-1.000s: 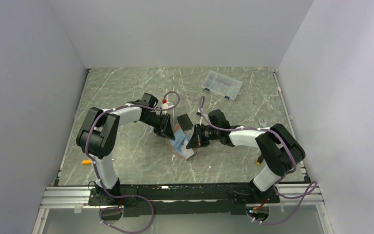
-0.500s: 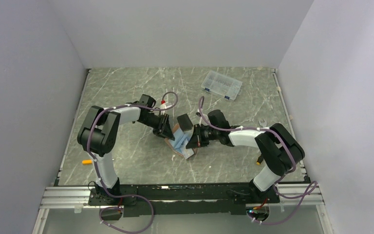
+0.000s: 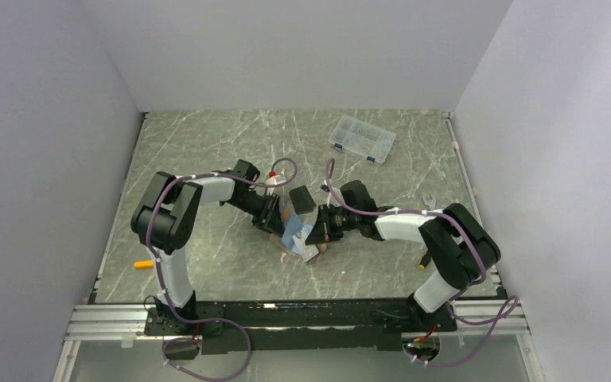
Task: Put the credit cards into the card holder
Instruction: Open the card holder at the center of the board, then insert the credit card into the card holder.
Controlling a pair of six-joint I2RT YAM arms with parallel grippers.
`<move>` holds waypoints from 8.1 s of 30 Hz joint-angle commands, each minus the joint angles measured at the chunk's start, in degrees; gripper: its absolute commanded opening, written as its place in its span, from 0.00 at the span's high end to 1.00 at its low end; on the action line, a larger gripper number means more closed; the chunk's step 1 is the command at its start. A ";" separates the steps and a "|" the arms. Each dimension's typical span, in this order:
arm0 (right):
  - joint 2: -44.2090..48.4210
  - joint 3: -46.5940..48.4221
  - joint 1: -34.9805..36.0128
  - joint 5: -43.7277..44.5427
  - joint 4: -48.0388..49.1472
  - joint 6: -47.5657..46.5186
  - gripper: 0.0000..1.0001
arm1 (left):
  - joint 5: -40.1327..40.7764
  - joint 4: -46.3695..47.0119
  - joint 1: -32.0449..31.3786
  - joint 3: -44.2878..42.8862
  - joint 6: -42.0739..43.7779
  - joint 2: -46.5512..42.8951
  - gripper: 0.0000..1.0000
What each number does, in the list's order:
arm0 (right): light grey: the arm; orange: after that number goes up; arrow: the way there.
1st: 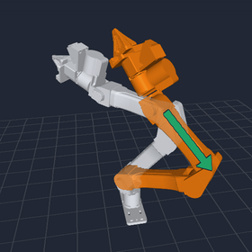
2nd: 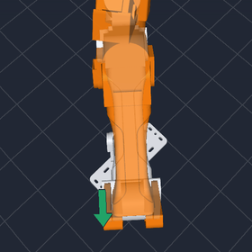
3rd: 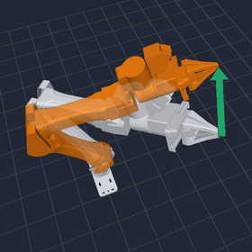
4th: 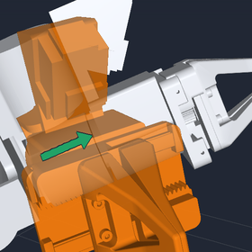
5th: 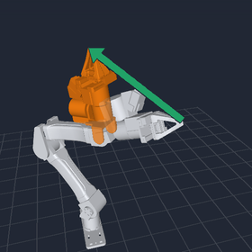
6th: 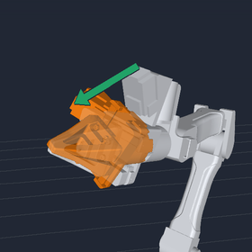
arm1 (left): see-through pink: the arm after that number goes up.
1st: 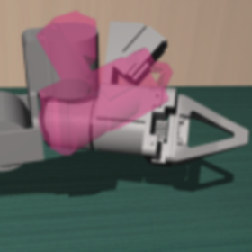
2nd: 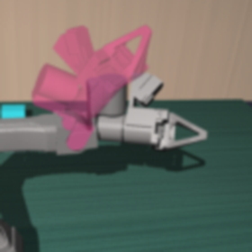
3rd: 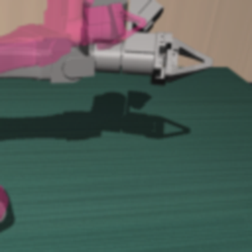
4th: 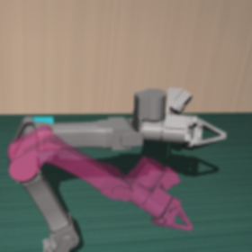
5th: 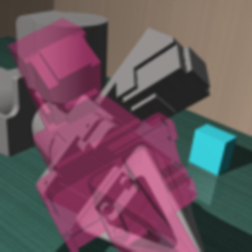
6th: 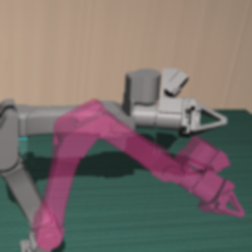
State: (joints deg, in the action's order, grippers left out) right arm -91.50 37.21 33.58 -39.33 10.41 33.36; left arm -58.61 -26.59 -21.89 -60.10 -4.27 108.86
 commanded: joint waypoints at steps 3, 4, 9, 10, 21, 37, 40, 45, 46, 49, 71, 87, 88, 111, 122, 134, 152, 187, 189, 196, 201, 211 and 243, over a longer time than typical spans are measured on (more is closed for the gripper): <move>0.18 -0.10 0.26 0.75 1.03 -1.33 1.00 | -1.32 -3.17 -0.34 -1.89 5.60 1.50 0.74; 0.11 0.02 0.24 0.79 0.95 -1.37 1.00 | -1.34 -3.17 -0.37 -2.01 5.67 1.49 0.73; -0.59 1.34 0.25 0.56 -0.66 -1.86 1.00 | -2.70 -2.70 -0.48 -2.22 5.56 1.25 0.69; -0.49 1.68 0.25 0.69 -1.37 -2.24 1.00 | -3.01 -2.38 -0.51 -2.12 5.33 1.08 0.68; 0.63 1.61 0.33 0.65 -0.75 -1.55 1.00 | -3.75 -3.10 -0.50 -2.69 6.23 1.08 0.66; 3.92 2.99 0.34 1.19 -2.90 -2.43 1.00 | -4.81 -3.01 1.35 -3.47 5.50 1.82 0.71; 3.89 2.96 0.33 1.28 -3.11 -2.58 1.00 | -4.90 -2.62 1.99 -3.17 5.10 1.26 0.70; 2.94 2.86 0.33 0.57 -2.13 -2.21 1.00 | -6.19 -1.40 2.33 -2.77 2.30 0.68 0.69; 2.60 2.79 0.41 0.38 -1.72 -1.98 1.00 | -6.31 -1.10 2.30 -2.65 1.96 0.74 0.69; 2.03 3.20 0.92 0.29 -1.28 -1.86 1.00 | -6.60 -0.68 2.29 -2.70 1.42 1.53 0.69; 6.53 5.34 0.36 5.18 -9.49 -4.37 1.00 | -3.45 1.54 2.49 -0.15 0.24 1.17 0.81; 9.64 7.62 -1.47 4.90 -13.35 -5.25 1.00 | -1.60 1.23 2.47 -0.33 0.18 0.51 0.84; 9.48 7.35 -1.49 4.69 -12.79 -4.91 1.00 | -1.67 0.96 2.51 -0.51 0.34 0.64 0.84; -0.33 7.68 0.43 2.05 -3.03 -1.58 1.00 | -8.72 3.73 5.73 0.33 -5.76 -0.36 0.69; -2.83 7.13 0.98 2.11 -0.72 -0.93 1.00 | -10.52 4.43 6.26 0.33 -5.31 0.23 0.69; -2.08 4.18 1.07 2.46 -0.16 -0.93 1.00 | -7.81 0.58 6.16 -1.39 -2.00 1.18 0.72; -3.27 4.00 1.44 2.14 0.17 -0.91 1.00 | -11.01 0.19 5.98 -2.69 -2.26 0.43 0.45; -2.43 1.62 1.70 3.71 -1.46 -1.90 1.00 | 2.66 -5.11 3.70 -8.19 -2.49 5.91 0.69; -2.65 1.34 1.46 3.66 -1.26 -1.97 1.00 | 1.37 -4.18 3.70 -8.53 -3.69 6.26 0.67; -3.46 0.70 0.67 3.27 -1.27 -2.35 1.00 | -0.24 -3.58 3.70 -10.97 -4.85 7.89 0.61; -3.97 0.32 0.22 2.95 -0.79 -2.27 1.00 | -0.87 -4.29 3.44 -11.77 -3.99 8.47 0.63; -3.14 -0.03 -1.53 2.68 -0.65 -1.42 1.00 | 3.88 -7.81 3.43 -7.95 2.87 6.74 0.84; 3.34 -2.73 -7.52 6.52 10.01 10.27 1.00 | -4.54 26.44 0.96 5.14 -25.18 2.78 0.90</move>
State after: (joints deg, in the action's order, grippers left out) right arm -85.73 33.69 26.06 -32.03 16.32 42.22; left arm -65.12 3.49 -21.41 -54.11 -34.28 113.01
